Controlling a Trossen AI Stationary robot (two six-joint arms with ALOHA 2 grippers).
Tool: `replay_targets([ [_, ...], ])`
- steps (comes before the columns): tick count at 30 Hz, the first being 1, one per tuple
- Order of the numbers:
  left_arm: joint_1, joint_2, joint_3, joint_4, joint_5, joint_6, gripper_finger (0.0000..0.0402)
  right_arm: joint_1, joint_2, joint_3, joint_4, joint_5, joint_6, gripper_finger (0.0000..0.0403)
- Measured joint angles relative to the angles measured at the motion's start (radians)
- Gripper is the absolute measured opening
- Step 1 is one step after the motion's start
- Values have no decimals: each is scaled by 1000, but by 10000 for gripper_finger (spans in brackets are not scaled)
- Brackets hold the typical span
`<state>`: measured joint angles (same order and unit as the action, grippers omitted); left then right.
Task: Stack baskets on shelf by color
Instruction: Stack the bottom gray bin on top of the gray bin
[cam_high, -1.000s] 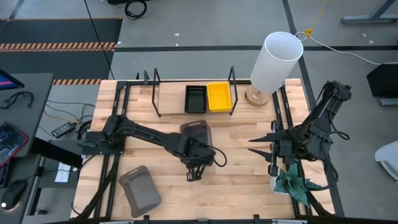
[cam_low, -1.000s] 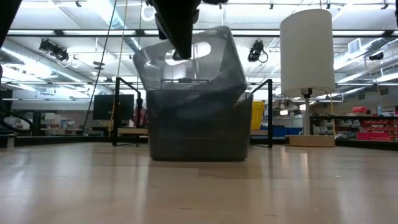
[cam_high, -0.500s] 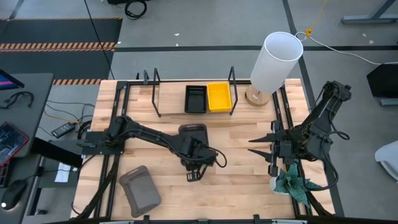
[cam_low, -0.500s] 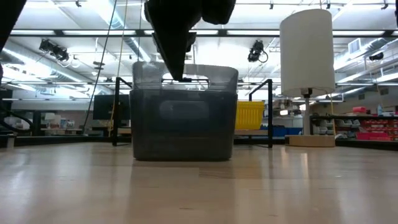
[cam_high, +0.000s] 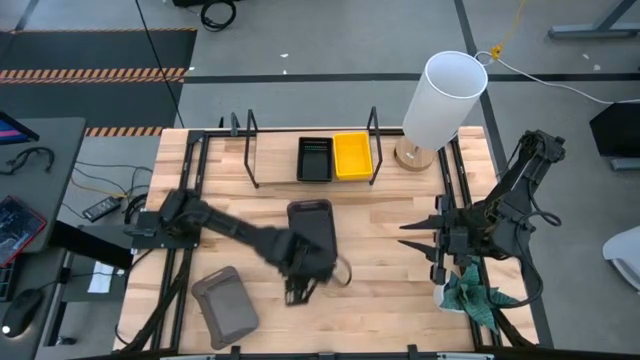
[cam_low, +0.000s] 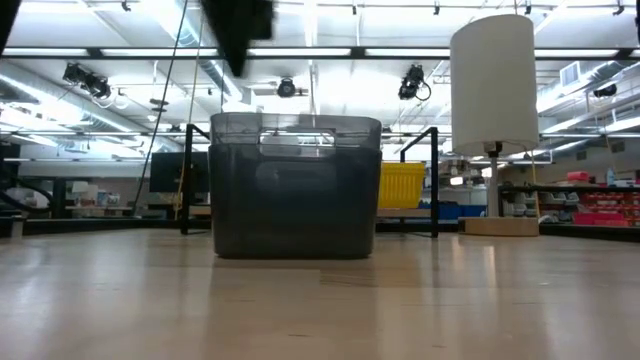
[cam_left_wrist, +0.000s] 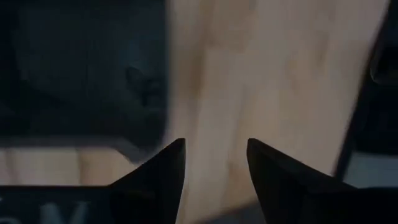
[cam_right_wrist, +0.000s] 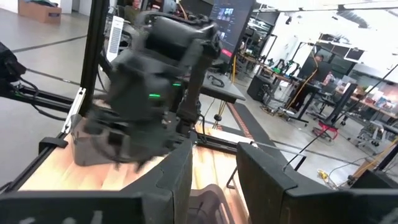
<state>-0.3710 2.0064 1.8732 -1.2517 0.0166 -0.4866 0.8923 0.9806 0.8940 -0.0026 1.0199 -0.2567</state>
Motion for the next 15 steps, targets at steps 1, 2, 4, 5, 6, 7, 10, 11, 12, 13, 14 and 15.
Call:
replay_targets([
  [1, -24, 1, 0, -17, 3, -14, 176, -1, 0, 0, 9, 0, -14, 130],
  [2, -49, 2, 0, -39, 2, -32, 173, -1, 0, 0, 21, 0, -30, 130],
  [4, -99, 2, 0, -72, 2, -67, 165, -5, 0, 0, 33, 0, -51, 130],
  [5, -122, 2, 0, -83, 2, -85, 161, -11, 0, 0, 34, -1, -57, 130],
  [6, -145, 2, -2, -95, 2, -109, 156, -19, 0, 0, 35, -7, -59, 130],
  [7, -167, 2, -2, -110, 2, -133, 152, -28, 0, 0, 36, -13, -61, 130],
  [10, -225, 2, -2, -167, 1, -224, 137, -65, 0, 0, 41, -61, -61, 130],
  [11, -242, 2, -2, -201, -6, -250, 133, -80, 0, 0, 46, -81, -61, 130],
  [12, -261, 2, -2, -241, -23, -272, 128, -96, 0, 0, 55, -105, -61, 130],
  [13, -279, 2, -2, -279, -51, -293, 123, -110, 0, 0, 61, -132, -61, 130],
  [14, -296, 2, -2, -316, -83, -312, 117, -125, 0, 0, 66, -159, -61, 130],
  [15, -309, 2, -3, -328, -104, -324, 112, -139, 0, 0, 69, -187, -61, 130],
])
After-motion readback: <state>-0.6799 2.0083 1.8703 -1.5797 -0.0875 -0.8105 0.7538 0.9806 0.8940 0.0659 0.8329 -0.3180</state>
